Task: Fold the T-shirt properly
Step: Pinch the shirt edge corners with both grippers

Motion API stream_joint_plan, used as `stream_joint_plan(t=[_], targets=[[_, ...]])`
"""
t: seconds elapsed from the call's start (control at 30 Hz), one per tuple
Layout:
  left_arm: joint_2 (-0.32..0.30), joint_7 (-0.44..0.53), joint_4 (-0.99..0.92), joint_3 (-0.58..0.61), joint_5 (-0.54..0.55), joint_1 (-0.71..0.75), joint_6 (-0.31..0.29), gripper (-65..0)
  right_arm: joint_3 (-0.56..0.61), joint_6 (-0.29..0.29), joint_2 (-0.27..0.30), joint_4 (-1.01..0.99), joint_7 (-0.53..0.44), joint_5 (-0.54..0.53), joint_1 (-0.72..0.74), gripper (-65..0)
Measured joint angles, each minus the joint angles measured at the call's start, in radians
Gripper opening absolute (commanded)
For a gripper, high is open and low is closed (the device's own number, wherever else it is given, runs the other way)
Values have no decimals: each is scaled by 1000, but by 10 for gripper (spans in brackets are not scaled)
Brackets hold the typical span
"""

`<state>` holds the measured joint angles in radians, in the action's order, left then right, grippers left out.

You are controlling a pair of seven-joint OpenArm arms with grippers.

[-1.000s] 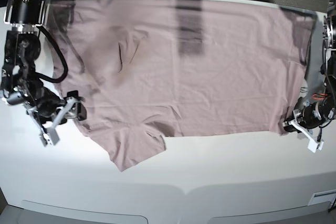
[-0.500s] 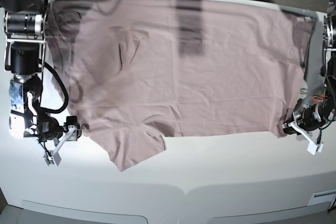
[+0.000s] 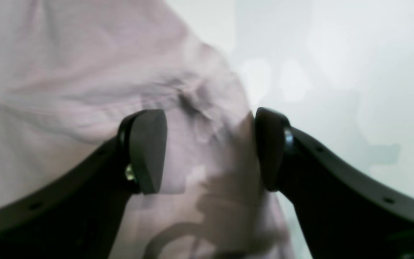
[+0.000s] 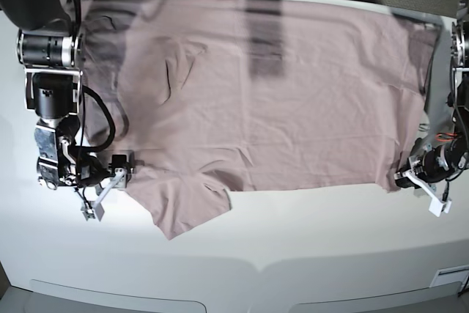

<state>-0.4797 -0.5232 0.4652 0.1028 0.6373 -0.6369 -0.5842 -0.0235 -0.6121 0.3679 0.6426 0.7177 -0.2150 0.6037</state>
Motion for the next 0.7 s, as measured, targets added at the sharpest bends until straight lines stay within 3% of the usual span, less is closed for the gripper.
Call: stream_joint_plan(t=[0.2,0.27,0.4,0.43,0.7], targets=[[0,0,0,0,-20,0,0,-650,0,-40,1,-2,54,-16,9,-286],[0,0,0,0,-20,0,0,-650,0,-40,0,-2,74,-18,11,-375],[0,0,0,0,-20,0,0,-650,0,-40,4,-2,92,-27,11,-621],[0,0,0,0,-20,0,0,-650,0,-39,6,-2,95,-48,11,-650],[0,0,0,0,-29,0,0,-650,0,-40,31,-5,56,-68,8,-650]])
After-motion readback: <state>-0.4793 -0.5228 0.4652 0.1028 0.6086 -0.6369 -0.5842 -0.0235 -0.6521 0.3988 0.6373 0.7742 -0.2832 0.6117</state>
